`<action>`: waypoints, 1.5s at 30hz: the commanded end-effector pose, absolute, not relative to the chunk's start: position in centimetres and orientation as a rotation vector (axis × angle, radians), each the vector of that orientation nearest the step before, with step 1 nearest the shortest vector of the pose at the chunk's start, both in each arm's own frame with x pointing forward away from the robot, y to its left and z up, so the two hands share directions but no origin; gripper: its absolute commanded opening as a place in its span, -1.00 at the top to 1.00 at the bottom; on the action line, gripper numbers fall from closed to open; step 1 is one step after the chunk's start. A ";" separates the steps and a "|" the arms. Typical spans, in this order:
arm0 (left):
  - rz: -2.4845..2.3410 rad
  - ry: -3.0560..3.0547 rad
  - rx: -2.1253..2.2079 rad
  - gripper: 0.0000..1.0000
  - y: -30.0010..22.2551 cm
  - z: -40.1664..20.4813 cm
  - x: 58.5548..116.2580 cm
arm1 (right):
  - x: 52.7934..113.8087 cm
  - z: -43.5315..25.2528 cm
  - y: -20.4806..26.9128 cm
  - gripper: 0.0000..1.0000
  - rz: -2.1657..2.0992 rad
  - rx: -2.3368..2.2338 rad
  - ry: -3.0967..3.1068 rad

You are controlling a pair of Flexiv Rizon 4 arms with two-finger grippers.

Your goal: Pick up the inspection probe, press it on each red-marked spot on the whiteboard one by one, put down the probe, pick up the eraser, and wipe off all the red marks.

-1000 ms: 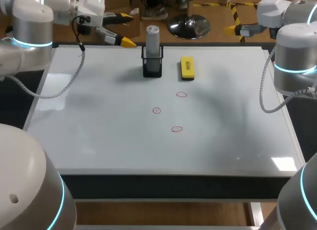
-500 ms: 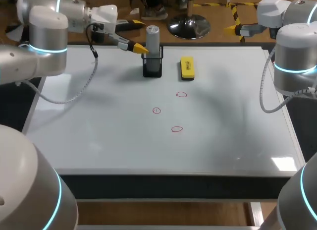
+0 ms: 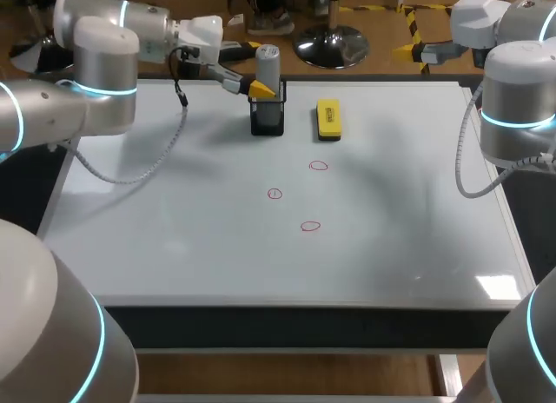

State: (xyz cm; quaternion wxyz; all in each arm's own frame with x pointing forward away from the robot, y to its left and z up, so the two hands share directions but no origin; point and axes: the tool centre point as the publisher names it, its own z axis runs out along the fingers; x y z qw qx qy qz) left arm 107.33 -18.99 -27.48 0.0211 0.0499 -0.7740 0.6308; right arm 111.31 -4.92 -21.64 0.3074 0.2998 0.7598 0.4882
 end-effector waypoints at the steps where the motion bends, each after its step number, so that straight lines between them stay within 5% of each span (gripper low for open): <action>1: 1.971 -2.385 0.159 -1.00 -19.5 -28.2 107.8 | 111.4 -21.6 -4.9 -1.00 1.291 0.793 2.011; 12: 2.006 -2.371 0.194 -0.90 -19.2 -28.1 108.7 | 111.4 -21.6 -4.9 -1.00 1.291 0.793 2.011; 13: 2.008 -2.371 0.194 -0.66 -19.1 -28.0 108.8 | 111.4 -21.6 -4.9 -1.00 1.291 0.793 2.011; 14: 2.011 -2.371 0.193 0.10 -19.0 -27.9 108.8 | 111.4 -21.6 -4.9 -1.00 1.291 0.793 2.011; 19: 2.011 -2.378 0.183 1.00 -18.6 -27.9 108.8 | 111.4 -21.6 -4.9 -1.00 1.291 0.793 2.011; 45: 2.097 -2.338 0.104 1.00 -18.5 -22.8 107.8 | 111.4 -21.6 -4.9 -1.00 1.291 0.793 2.011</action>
